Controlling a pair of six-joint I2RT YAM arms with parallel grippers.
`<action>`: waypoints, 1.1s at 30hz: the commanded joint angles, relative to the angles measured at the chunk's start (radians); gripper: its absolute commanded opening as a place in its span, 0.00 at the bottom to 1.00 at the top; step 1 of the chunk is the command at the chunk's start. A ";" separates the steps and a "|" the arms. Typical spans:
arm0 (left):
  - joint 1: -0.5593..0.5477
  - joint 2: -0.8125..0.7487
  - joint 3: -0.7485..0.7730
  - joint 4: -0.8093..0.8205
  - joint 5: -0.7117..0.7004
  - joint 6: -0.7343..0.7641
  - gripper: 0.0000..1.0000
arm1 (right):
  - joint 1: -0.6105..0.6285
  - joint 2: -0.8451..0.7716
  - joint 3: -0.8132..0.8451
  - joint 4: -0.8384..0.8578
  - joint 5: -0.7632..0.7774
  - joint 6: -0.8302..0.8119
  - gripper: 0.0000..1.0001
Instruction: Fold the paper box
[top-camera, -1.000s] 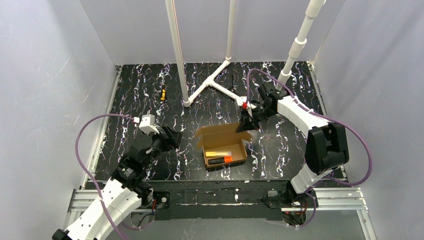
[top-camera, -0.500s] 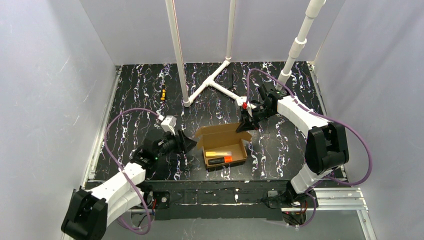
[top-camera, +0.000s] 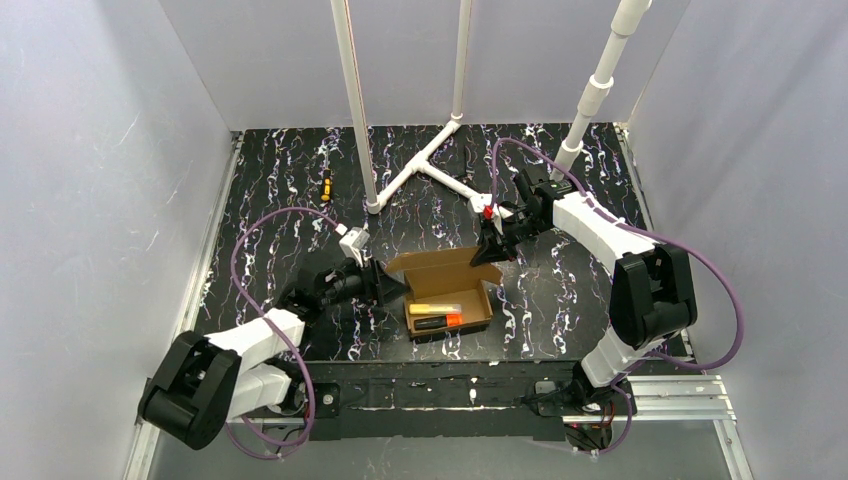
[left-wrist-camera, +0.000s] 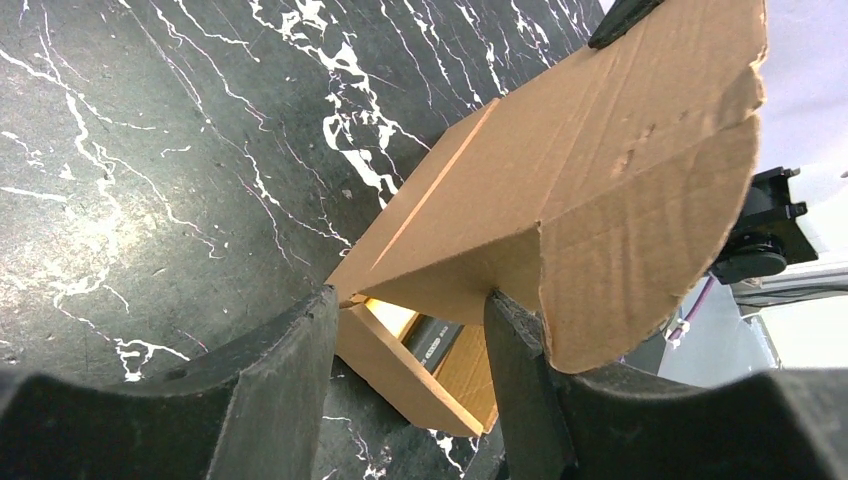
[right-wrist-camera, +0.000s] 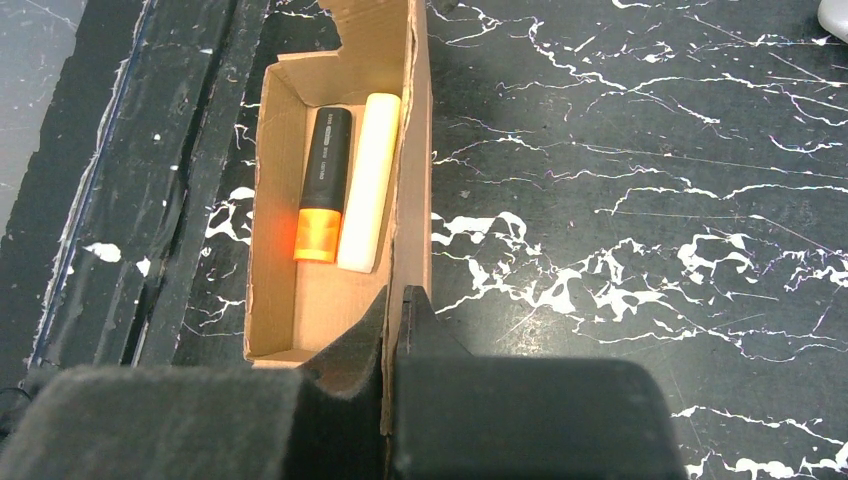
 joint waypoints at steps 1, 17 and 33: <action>0.002 0.018 0.022 0.099 0.001 0.022 0.53 | 0.016 0.033 -0.016 -0.049 0.009 -0.018 0.01; 0.002 0.031 -0.073 0.338 0.002 0.066 0.50 | 0.018 0.041 0.002 -0.081 0.020 -0.047 0.01; 0.002 -0.072 -0.155 0.354 0.095 0.221 0.64 | 0.019 0.062 0.026 -0.241 -0.028 -0.264 0.01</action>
